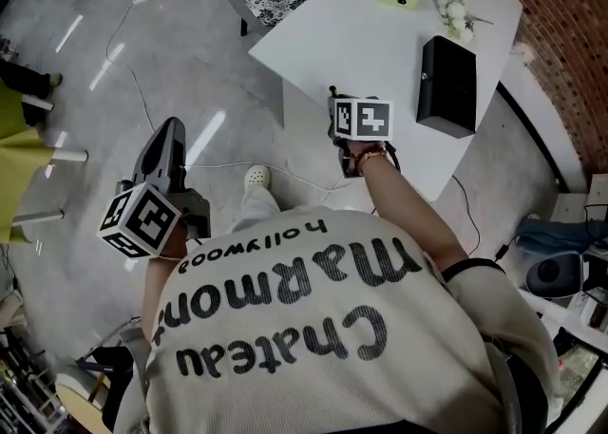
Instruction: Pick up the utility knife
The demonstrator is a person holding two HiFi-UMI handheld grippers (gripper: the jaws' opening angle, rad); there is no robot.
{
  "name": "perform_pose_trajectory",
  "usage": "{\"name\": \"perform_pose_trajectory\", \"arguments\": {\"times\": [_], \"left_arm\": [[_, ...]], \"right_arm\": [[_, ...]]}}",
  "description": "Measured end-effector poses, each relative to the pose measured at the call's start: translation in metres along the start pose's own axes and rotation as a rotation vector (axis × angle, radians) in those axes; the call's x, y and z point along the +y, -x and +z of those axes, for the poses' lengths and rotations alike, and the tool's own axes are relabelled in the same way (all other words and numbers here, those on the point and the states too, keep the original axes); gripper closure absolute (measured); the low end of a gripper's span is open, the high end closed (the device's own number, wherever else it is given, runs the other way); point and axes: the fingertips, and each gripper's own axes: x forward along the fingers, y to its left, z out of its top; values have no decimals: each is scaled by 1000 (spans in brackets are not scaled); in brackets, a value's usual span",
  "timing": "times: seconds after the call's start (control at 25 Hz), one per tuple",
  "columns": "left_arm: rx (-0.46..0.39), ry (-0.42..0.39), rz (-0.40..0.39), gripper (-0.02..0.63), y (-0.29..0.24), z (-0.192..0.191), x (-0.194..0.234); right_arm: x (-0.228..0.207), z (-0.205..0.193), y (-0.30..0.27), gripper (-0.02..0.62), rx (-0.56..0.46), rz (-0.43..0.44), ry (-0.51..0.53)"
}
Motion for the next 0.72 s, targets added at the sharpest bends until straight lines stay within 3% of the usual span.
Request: {"name": "perform_pose_trajectory", "arguments": {"times": [0.72], "left_arm": [[-2,-12,-53,604,16,-20,-36]], "right_arm": [[36,6,66,529,-122,120,-28]]}}
